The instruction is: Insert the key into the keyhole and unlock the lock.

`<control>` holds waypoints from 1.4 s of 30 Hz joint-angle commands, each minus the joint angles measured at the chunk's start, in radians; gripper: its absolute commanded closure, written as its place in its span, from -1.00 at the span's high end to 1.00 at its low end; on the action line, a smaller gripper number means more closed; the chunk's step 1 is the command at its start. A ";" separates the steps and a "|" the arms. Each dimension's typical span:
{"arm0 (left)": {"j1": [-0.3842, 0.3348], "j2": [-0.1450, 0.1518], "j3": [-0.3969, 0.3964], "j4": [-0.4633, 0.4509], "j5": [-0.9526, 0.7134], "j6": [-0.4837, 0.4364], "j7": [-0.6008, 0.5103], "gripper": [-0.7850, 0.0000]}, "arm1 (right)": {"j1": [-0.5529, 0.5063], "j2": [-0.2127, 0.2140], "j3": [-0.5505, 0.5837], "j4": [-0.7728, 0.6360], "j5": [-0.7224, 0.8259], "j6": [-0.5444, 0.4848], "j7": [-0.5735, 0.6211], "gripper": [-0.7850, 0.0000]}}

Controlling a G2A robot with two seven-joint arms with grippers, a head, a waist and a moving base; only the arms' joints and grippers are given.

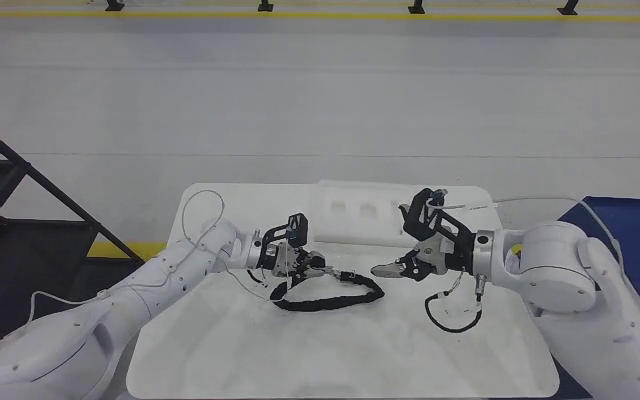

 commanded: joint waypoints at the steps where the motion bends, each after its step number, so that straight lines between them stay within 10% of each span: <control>1: 0.014 -0.012 0.003 0.013 0.014 0.000 0.002 -1.00 | 0.001 0.000 -0.002 0.016 0.013 -0.006 -0.003 1.00; 8: 0.033 -0.053 0.003 0.072 0.048 0.000 -0.011 -1.00 | 0.025 -0.002 -0.028 0.081 0.038 -0.046 -0.007 1.00; 10: 0.033 -0.064 0.003 0.090 0.063 0.000 -0.018 -0.05 | 0.036 -0.003 -0.036 0.100 0.048 -0.057 -0.011 1.00; 11: 0.032 -0.070 0.003 0.099 0.068 0.000 -0.022 1.00 | 0.042 -0.004 -0.040 0.110 0.053 -0.062 -0.012 1.00; 19: -0.023 -0.092 0.001 0.119 0.053 0.000 0.022 1.00 | 0.108 -0.008 -0.067 0.199 0.075 -0.138 -0.010 1.00; 28: -0.215 -0.040 0.003 0.054 0.009 0.000 0.111 1.00 | 0.296 -0.028 -0.143 0.459 0.143 -0.366 -0.037 1.00; 42: -0.400 -0.001 0.003 0.027 -0.296 0.000 -0.063 1.00 | 0.619 -0.071 -0.330 0.789 0.133 -0.491 -0.143 1.00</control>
